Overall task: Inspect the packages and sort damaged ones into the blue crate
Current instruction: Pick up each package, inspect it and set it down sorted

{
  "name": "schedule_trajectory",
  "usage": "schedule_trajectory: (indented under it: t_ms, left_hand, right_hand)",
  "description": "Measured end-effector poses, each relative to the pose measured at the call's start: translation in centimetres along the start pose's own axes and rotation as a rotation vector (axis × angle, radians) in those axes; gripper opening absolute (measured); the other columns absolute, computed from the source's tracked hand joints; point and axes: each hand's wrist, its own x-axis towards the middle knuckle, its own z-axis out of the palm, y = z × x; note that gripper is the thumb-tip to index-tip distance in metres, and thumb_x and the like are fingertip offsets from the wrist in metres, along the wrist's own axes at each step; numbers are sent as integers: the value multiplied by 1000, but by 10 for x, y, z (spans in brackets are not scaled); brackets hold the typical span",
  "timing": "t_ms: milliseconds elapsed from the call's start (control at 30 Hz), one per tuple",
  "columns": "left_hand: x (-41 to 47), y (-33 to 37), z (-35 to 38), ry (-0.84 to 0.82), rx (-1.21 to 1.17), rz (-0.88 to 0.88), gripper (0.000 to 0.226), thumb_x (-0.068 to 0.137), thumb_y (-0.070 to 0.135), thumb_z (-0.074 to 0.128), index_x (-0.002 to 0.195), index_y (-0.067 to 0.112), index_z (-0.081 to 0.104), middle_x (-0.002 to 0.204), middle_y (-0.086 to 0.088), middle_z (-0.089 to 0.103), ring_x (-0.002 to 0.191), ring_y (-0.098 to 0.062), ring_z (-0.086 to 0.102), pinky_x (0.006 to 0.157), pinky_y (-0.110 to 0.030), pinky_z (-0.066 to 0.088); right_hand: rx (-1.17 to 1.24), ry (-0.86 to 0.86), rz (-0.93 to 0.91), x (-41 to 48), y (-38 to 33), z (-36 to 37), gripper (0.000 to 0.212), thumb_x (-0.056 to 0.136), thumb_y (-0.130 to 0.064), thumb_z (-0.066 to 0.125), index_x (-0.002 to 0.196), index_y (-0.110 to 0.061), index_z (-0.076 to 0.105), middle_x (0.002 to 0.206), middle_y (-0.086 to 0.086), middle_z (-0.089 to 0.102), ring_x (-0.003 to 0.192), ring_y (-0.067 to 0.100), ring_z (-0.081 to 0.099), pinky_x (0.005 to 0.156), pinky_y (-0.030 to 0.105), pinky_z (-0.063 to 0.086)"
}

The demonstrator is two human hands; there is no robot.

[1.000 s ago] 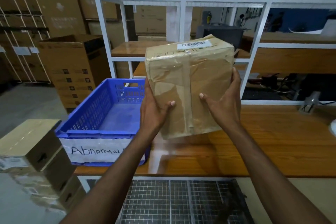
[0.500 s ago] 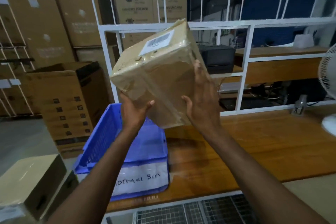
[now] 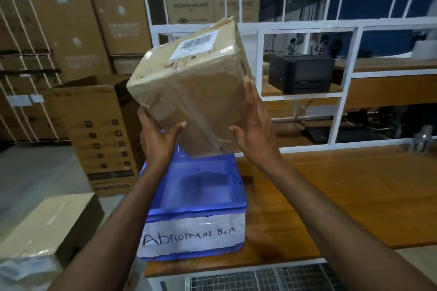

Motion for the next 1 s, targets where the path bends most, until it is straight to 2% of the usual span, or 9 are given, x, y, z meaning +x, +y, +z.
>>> schedule_trajectory:
  t_ms: [100, 167, 267, 333, 433, 567, 733, 867, 1000]
  left_hand:
    - [17, -3, -13, 45, 87, 28, 107, 66, 44, 92, 154, 34, 30, 143, 9, 58, 129, -17, 59, 107, -50, 50]
    - [25, -1, -21, 46, 172, 52, 106, 70, 45, 90, 154, 38, 26, 144, 5, 59, 128, -20, 59, 102, -48, 53]
    - [36, -5, -29, 44, 276, 93, 101, 72, 44, 88, 152, 40, 25, 142, 3, 61, 124, -21, 62, 96, -47, 56]
    - [39, -13, -32, 30, 324, 97, 100, 73, 41, 88, 151, 39, 26, 141, 3, 61, 123, -22, 63, 94, -48, 56]
    - [44, -29, -35, -17, 387, 87, 95, 75, 34, 89, 148, 36, 27, 136, -2, 65, 117, -27, 66, 92, -52, 57]
    - [57, -55, -32, -154, 437, 99, 90, 77, 26, 88, 146, 27, 30, 136, -4, 64, 120, -29, 64, 94, -53, 56]
    - [77, -98, -31, -330, 510, 99, 91, 75, 26, 89, 142, 30, 27, 139, -4, 59, 124, -29, 61, 96, -51, 55]
    - [100, -130, -29, -485, 533, 64, 89, 74, 22, 91, 134, 29, 25, 137, -3, 51, 123, -25, 57, 94, -47, 56]
    - [111, -158, -29, -526, 561, 12, 90, 70, 21, 94, 130, 21, 27, 134, -8, 54, 120, -30, 59, 92, -49, 57]
  right_hand:
    - [54, -32, 47, 11, 5, 21, 127, 82, -4, 83, 162, -38, -10, 172, 3, 19, 145, 27, 42, 84, 22, 45]
    - [91, -54, 112, 14, 6, 34, 130, 83, -5, 83, 160, -44, -15, 170, 3, 25, 133, 29, 54, 79, 28, 52]
    - [53, -112, 214, 13, 6, 56, 130, 84, -9, 84, 162, -37, -16, 168, 9, 29, 85, 19, 64, 67, 35, 53]
    - [37, -138, 259, 10, 7, 71, 131, 84, -10, 84, 161, -35, -19, 166, 13, 32, 73, 17, 61, 65, 37, 56]
    - [54, -157, 343, 7, 16, 98, 135, 82, -9, 85, 160, -35, -21, 160, 16, 42, 88, 29, 69, 74, 44, 60]
    - [1, -199, 495, 8, 31, 134, 131, 81, -15, 87, 161, -27, -16, 137, 20, 56, 105, 37, 66, 86, 52, 59]
    - [-71, -310, 639, 5, 38, 167, 133, 78, -22, 91, 161, -17, -13, 153, 19, 44, 120, 38, 61, 90, 47, 56]
    - [-135, -331, 664, 2, 42, 191, 130, 77, -21, 92, 160, -15, -9, 148, 19, 49, 117, 37, 63, 90, 48, 56]
    - [-209, -363, 681, 0, 47, 214, 123, 76, -19, 92, 158, -9, 0, 135, 23, 57, 107, 40, 66, 86, 53, 58]
